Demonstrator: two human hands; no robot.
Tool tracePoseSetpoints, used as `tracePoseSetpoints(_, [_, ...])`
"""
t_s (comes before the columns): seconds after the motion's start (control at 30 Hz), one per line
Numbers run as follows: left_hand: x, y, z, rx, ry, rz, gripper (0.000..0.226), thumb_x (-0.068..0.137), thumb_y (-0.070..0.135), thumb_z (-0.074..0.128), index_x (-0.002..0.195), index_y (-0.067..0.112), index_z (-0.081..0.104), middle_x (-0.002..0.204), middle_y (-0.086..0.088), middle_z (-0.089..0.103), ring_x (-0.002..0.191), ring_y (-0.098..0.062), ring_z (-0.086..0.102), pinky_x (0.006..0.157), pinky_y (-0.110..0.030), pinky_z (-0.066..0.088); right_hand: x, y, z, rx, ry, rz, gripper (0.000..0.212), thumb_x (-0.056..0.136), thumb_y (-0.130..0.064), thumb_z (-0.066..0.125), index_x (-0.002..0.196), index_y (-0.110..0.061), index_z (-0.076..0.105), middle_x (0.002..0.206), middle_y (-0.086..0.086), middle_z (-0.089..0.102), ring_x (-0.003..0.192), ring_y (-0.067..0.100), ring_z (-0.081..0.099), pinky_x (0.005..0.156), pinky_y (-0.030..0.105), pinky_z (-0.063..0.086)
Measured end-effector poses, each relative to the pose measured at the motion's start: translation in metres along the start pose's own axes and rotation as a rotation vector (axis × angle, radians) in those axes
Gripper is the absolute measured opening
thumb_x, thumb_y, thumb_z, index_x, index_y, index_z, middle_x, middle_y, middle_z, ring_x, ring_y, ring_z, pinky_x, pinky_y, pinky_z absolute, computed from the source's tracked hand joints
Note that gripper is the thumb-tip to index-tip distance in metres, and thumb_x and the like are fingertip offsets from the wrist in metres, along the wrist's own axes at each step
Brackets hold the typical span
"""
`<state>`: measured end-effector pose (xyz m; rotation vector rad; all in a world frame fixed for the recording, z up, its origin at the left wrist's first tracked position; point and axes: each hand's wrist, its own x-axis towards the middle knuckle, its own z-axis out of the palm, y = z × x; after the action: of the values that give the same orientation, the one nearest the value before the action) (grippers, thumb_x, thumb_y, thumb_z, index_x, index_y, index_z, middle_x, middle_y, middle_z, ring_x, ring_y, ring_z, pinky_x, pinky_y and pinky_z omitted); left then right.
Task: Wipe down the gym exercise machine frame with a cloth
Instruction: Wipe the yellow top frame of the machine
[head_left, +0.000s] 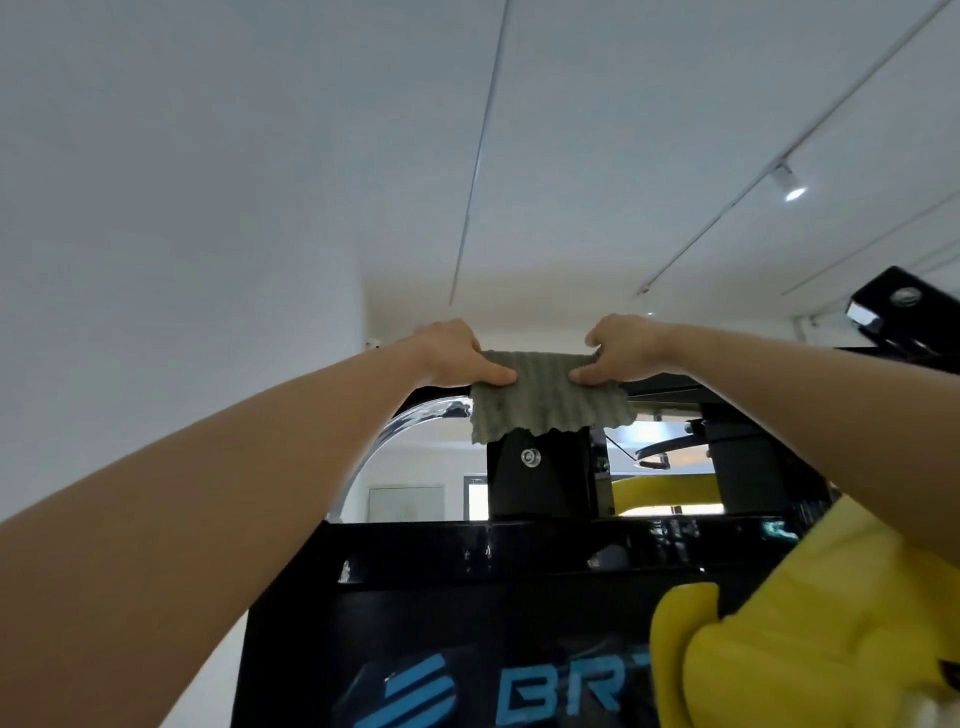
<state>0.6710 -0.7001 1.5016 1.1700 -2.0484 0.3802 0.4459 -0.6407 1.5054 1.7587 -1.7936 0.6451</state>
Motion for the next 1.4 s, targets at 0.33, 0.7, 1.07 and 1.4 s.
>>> tracePoseSetpoints(0.33, [-0.009, 0.0, 0.0, 0.076, 0.057, 0.347, 0.053, 0.088, 0.049, 0.07, 0.137, 0.034, 0.058, 0.134, 0.008, 0.062, 0.121, -0.017, 0.057, 0.105, -0.042, 0.045, -0.001, -0.021, -0.01, 0.053, 0.059, -0.265, 0.052, 0.078, -0.028, 0.086, 0.125, -0.019, 0.068, 0.119, 0.003, 0.07, 0.1, 0.016, 0.063, 0.086, 0.03, 0.046])
tracePoseSetpoints(0.7, [-0.049, -0.065, -0.015, -0.062, 0.182, 0.235, 0.05, 0.085, 0.041, 0.077, 0.133, 0.032, 0.063, 0.123, 0.009, 0.066, 0.108, -0.012, 0.06, 0.095, -0.031, 0.045, 0.0, -0.101, -0.01, -0.201, 0.074, -0.396, 0.052, 0.085, -0.037, 0.078, 0.133, -0.024, 0.062, 0.124, 0.002, 0.067, 0.112, 0.024, 0.06, 0.096, 0.038, 0.046])
tracePoseSetpoints(1.07, [-0.124, -0.135, 0.031, -0.57, 0.462, 0.034, 0.039, 0.081, 0.042, 0.081, 0.119, 0.037, 0.072, 0.105, 0.014, 0.074, 0.097, -0.006, 0.068, 0.094, -0.039, 0.055, -0.012, -0.178, 0.007, -0.29, 0.085, -0.576, 0.049, 0.093, -0.038, 0.068, 0.139, -0.03, 0.056, 0.131, -0.002, 0.063, 0.118, 0.023, 0.058, 0.1, 0.043, 0.046])
tracePoseSetpoints(1.4, [-0.208, -0.16, 0.091, -0.773, 0.551, -0.159, 0.038, 0.082, 0.04, 0.08, 0.119, 0.03, 0.072, 0.102, 0.014, 0.075, 0.093, -0.001, 0.07, 0.092, -0.036, 0.058, -0.04, -0.235, 0.07, -0.215, 0.205, -0.696, 0.041, 0.098, -0.043, 0.055, 0.139, -0.036, 0.056, 0.135, 0.001, 0.058, 0.128, 0.028, 0.045, 0.11, 0.041, 0.032])
